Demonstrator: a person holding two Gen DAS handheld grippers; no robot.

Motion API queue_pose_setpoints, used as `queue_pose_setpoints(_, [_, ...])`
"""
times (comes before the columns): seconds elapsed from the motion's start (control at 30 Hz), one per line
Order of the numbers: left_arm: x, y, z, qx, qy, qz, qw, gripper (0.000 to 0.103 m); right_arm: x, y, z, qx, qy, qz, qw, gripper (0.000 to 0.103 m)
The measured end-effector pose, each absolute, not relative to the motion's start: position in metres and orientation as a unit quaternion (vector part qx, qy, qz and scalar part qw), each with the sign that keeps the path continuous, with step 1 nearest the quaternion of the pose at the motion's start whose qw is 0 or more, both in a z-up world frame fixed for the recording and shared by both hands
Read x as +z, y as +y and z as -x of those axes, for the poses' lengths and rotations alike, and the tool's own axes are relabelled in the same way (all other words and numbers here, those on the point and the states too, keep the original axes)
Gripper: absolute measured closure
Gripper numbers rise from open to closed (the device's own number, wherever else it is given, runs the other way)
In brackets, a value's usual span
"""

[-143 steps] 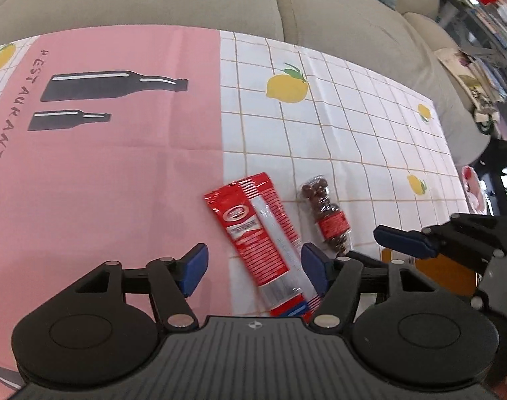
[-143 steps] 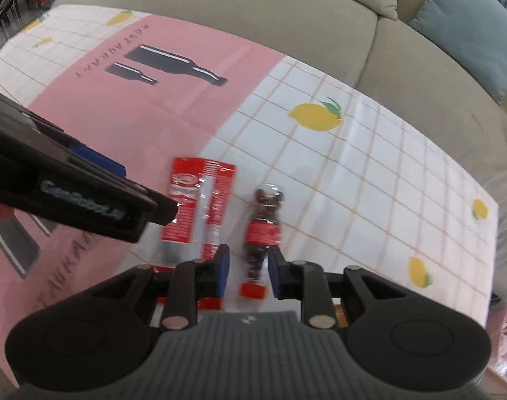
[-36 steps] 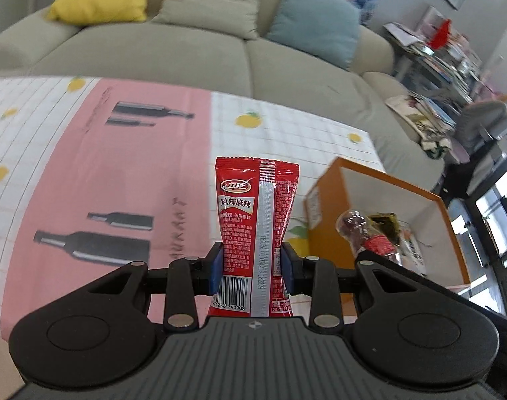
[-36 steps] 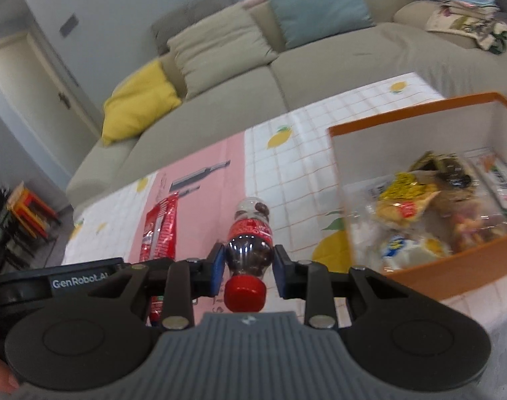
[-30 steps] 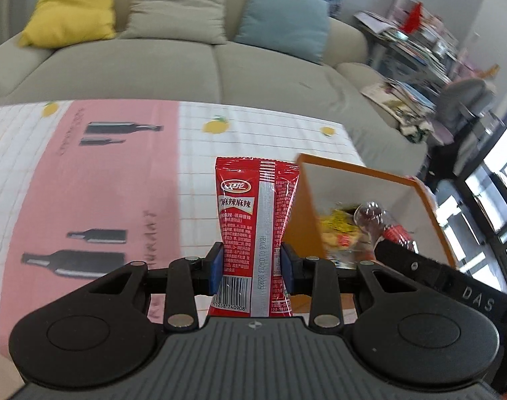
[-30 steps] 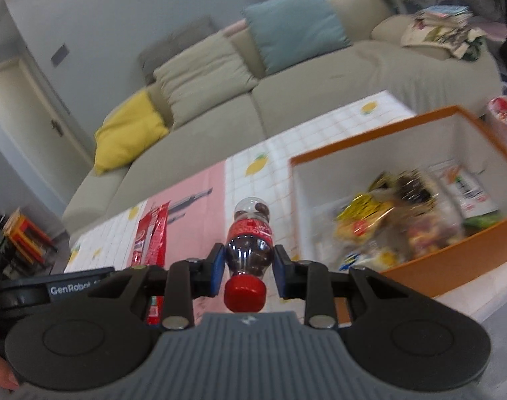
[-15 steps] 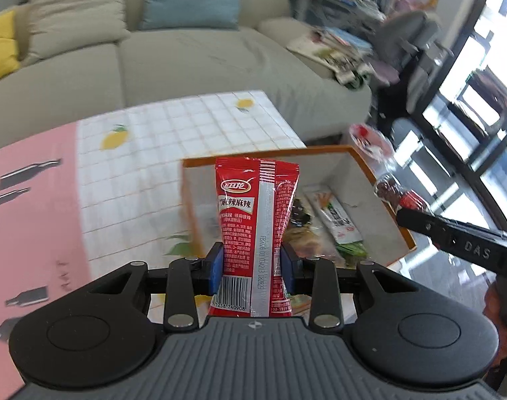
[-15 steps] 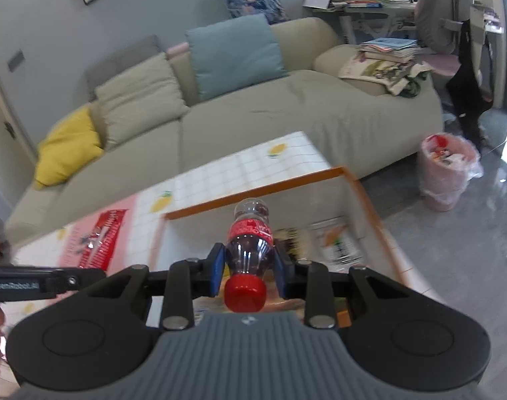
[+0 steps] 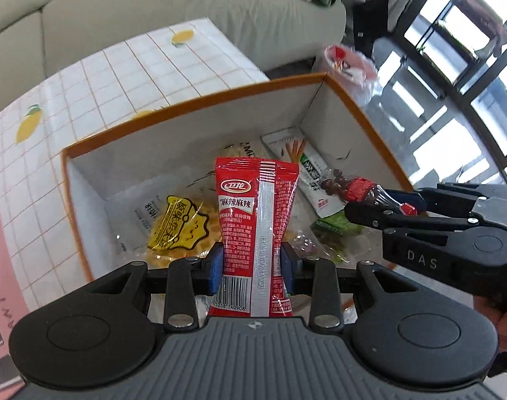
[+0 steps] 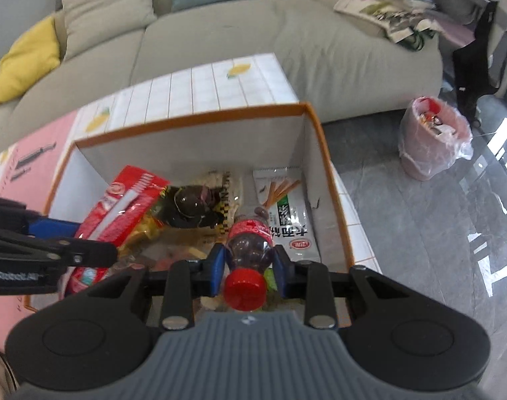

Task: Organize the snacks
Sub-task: 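Lower both items into the box and open both tools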

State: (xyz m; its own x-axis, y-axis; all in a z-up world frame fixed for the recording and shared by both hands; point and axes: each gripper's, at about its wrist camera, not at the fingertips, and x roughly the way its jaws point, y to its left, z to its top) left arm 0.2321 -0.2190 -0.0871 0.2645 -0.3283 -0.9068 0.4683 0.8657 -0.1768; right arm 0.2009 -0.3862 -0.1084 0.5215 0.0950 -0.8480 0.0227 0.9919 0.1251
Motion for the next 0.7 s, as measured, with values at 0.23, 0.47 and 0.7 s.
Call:
queue_pose_setpoints(0.23, [-0.107,-0.238,-0.241,-0.233,0.551,-0.138,0.789,0.064,-0.130,-0.380,-0.227,0.026,0.526,-0.054,0.848,0.074])
queue_pose_setpoints(0.47, [-0.112,-0.239,-0.242,-0.231,0.556,-0.161,0.782,0.057,-0.144,-0.366,-0.233,0.029,0.551,-0.032,0.834,0.074])
queue_pose_setpoints(0.7, [-0.101,-0.236,-0.234,-0.256,0.556,-0.166,0.773,0.032,-0.136,-0.365,-0.231,0.019,0.552,-0.035,0.833,0.063])
